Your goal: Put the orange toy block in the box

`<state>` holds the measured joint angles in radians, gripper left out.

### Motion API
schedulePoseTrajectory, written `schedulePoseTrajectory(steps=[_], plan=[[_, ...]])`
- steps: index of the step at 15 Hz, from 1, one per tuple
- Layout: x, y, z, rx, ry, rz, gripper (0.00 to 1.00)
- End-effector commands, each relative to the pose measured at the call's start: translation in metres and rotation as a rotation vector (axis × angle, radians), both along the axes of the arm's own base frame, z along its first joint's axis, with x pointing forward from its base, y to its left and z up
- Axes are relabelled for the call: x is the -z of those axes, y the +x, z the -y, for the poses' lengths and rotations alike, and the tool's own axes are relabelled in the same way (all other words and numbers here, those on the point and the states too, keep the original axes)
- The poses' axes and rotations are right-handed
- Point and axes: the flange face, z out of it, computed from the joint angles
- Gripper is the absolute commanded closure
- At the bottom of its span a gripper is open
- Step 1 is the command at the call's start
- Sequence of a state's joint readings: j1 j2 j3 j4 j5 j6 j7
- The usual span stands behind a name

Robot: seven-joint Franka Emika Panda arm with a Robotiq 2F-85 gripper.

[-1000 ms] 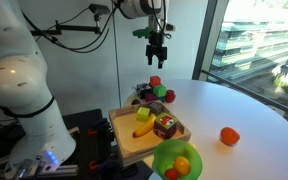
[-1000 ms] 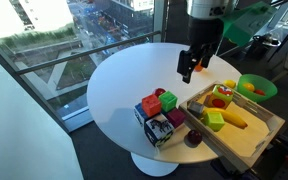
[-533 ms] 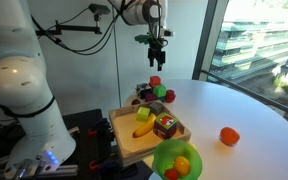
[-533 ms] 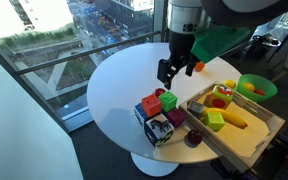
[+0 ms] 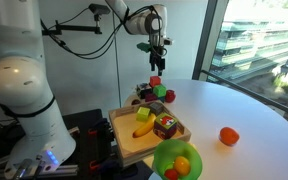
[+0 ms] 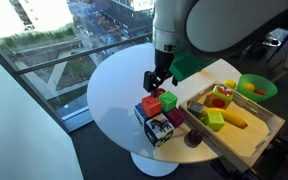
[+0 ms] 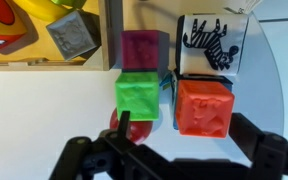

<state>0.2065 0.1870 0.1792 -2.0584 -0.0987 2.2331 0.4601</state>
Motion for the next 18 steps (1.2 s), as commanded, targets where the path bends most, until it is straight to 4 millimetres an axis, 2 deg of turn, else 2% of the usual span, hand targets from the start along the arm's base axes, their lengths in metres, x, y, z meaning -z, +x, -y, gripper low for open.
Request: schedulePoseTrajectory(steps=[1, 7, 14, 18], plan=[[0.003, 0.014, -0.005, 0.029, 0.047, -0.005, 0.00], [0.013, 0.022, -0.015, 0.057, 0.070, -0.024, 0.00], [0.038, 0.026, -0.033, 0.038, 0.034, -0.036, 0.00], [0.049, 0.030, -0.036, 0.035, 0.006, -0.028, 0.00]])
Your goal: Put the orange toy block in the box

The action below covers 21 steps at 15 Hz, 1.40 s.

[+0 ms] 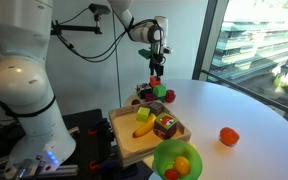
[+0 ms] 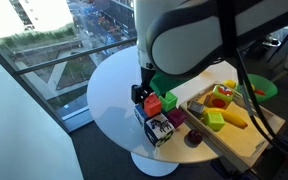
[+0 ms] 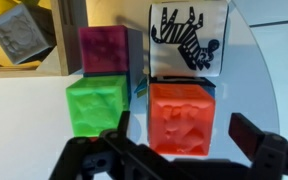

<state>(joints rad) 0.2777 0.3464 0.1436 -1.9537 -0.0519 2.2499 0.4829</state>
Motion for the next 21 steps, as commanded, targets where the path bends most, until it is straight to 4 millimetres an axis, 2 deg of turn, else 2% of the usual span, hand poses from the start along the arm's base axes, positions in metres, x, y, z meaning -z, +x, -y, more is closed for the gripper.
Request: schedulePoseTrajectory(steps=[1, 2, 3, 4, 5, 9, 12, 14, 21], plan=[[0.004, 0.011, -0.005, 0.013, -0.035, 0.029, 0.00], [0.006, 0.011, -0.005, 0.015, -0.044, 0.034, 0.00], [0.008, 0.012, -0.006, 0.016, -0.053, 0.037, 0.25], [0.009, 0.013, -0.006, 0.020, -0.062, 0.032, 0.27], [0.010, 0.013, -0.007, 0.025, -0.069, 0.030, 0.34], [0.001, 0.015, -0.009, 0.048, -0.079, 0.024, 0.66], [-0.019, 0.016, -0.008, 0.057, -0.071, 0.027, 0.72], [-0.034, 0.017, -0.005, 0.059, -0.074, 0.021, 0.72], [-0.078, 0.001, 0.028, 0.065, -0.135, -0.038, 0.72]])
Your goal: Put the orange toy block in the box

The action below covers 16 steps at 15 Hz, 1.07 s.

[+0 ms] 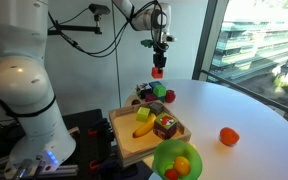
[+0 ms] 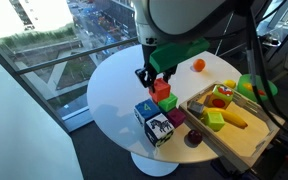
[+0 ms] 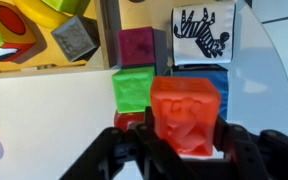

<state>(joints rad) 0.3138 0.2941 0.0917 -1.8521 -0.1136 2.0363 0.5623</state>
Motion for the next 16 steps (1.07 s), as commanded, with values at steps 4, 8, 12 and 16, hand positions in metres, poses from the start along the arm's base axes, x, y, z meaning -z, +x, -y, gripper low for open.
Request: schedulePoseTrajectory(steps=[4, 8, 12, 16], plan=[[-0.030, -0.021, 0.042, 0.023, -0.075, -0.044, 0.72], [-0.020, -0.029, 0.069, 0.059, -0.106, -0.065, 0.72], [-0.003, -0.037, 0.099, 0.102, -0.129, -0.108, 0.72], [0.009, -0.046, 0.128, 0.132, -0.140, -0.130, 0.72]])
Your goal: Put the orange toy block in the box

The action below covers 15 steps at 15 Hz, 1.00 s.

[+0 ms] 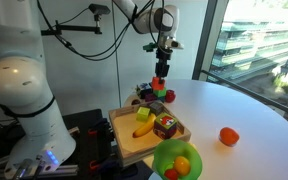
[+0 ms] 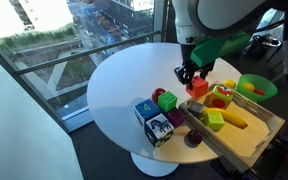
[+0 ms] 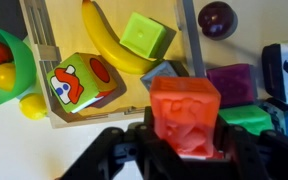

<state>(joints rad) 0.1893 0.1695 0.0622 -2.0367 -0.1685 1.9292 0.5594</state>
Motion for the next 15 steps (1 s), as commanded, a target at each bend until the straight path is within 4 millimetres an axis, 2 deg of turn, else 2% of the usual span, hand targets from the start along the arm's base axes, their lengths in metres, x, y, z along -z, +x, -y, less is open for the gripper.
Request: schedulePoseTrajectory(steps=[1, 8, 9, 10, 12, 15], plan=[[-0.003, -0.017, 0.026, 0.010, -0.028, 0.004, 0.72], [0.005, -0.041, 0.074, 0.041, -0.102, -0.015, 0.72], [0.007, -0.044, 0.079, 0.043, -0.113, -0.017, 0.67], [0.007, -0.047, 0.082, 0.043, -0.120, -0.019, 0.23], [0.008, -0.050, 0.087, 0.045, -0.128, -0.023, 0.22], [0.003, -0.051, 0.087, 0.046, -0.125, -0.014, 0.01]])
